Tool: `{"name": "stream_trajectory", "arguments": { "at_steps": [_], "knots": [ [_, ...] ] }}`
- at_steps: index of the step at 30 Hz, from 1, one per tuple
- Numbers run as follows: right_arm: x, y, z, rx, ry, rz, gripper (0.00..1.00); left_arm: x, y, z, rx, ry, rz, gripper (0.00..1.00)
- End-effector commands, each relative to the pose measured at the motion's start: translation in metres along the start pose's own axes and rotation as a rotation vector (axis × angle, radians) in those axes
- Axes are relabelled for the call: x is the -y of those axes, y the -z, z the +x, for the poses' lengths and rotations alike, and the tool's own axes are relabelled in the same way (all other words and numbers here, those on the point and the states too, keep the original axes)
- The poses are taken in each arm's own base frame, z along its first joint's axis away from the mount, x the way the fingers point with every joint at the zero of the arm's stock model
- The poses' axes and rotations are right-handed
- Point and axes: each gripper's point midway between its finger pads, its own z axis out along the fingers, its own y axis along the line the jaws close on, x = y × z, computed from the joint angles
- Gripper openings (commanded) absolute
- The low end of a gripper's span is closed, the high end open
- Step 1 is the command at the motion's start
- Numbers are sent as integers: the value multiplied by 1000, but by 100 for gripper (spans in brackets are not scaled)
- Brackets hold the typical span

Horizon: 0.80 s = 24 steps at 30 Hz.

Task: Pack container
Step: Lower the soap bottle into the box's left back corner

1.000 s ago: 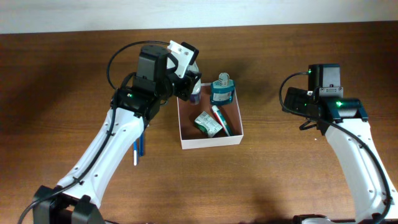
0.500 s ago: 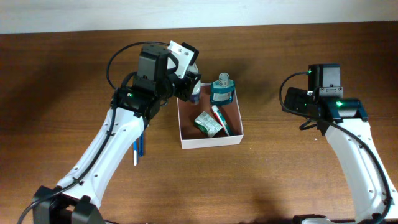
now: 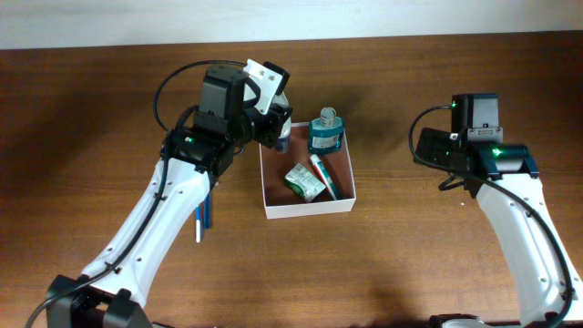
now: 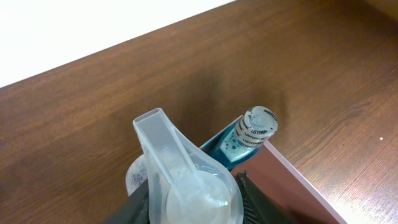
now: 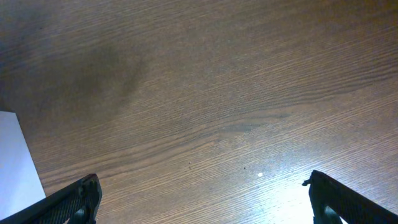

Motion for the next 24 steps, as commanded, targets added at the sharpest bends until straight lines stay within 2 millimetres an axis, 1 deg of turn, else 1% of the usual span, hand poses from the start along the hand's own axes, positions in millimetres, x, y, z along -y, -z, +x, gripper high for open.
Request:
{"name": "stream_trajectory", "arguments": {
  "at_steps": [1,4,11,16,20,24],
  "knots": [
    [2,3,-5,14,-9,1,99,1,19,-17,55,9,-16,32],
    [2,3,-5,14,-9,0,99,2,23,-20,63,6,-12,32],
    [2,3,-5,14,-9,0,99,7,40,-27,85,0,-13,32],
    [2,3,-5,14,-9,0,99,7,38,-18,53,9,-13,32],
    [2,3,-5,14,-9,0,99,6,33,-10,20,18,-11,32],
    [2,3,-5,14,-9,0,99,4,28,-6,4,22,-14,32]
  ]
}}
